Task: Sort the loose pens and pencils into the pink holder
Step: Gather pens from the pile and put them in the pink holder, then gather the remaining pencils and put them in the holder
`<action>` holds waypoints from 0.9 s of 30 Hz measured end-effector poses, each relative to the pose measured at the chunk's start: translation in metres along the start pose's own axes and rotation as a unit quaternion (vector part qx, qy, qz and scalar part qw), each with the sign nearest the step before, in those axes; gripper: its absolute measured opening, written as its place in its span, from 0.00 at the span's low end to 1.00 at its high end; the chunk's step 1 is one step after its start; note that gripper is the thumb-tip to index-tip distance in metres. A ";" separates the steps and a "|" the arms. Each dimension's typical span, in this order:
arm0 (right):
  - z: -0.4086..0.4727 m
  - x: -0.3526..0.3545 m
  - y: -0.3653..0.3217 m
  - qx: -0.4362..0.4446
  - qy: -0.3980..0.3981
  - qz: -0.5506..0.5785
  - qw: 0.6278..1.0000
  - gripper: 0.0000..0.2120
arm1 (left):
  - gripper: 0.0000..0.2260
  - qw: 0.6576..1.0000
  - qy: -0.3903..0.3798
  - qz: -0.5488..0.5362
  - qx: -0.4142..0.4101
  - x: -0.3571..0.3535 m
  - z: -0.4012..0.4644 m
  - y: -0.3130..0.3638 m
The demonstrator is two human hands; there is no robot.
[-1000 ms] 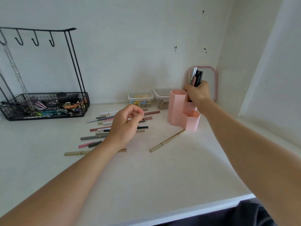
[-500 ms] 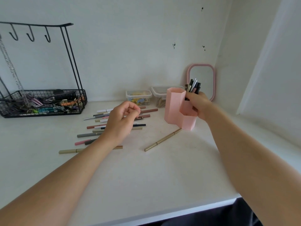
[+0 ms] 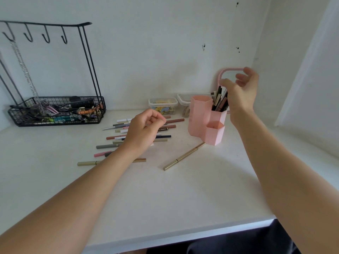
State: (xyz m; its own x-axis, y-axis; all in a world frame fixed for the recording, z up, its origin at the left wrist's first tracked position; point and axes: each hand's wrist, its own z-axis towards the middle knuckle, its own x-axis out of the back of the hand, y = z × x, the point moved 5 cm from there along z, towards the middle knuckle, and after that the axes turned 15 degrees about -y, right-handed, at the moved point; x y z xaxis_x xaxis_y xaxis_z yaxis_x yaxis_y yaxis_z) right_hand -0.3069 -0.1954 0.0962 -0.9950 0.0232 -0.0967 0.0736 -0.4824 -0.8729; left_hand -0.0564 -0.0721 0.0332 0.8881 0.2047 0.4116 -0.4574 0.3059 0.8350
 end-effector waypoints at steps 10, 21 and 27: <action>-0.094 -0.127 -0.002 0.234 -0.404 -0.313 0.827 0.13 | 0.09 0.981 0.122 0.141 0.046 0.055 0.002 -0.016; -0.113 -0.151 0.041 0.142 -0.396 -0.300 0.856 0.17 | 0.19 0.933 -0.047 0.336 0.120 0.061 -0.003 -0.054; -0.074 -0.196 0.042 -0.007 -0.458 -0.306 0.834 0.17 | 0.14 0.966 0.045 0.241 0.080 0.083 -0.002 -0.052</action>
State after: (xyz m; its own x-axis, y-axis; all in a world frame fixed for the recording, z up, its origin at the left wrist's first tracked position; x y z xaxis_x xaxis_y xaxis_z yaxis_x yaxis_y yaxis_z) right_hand -0.1034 -0.1557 0.0434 -0.4789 -0.4211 0.7703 -0.4731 -0.6154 -0.6305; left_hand 0.0411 -0.0693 0.0235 0.5622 0.3692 0.7400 -0.7982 0.0083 0.6023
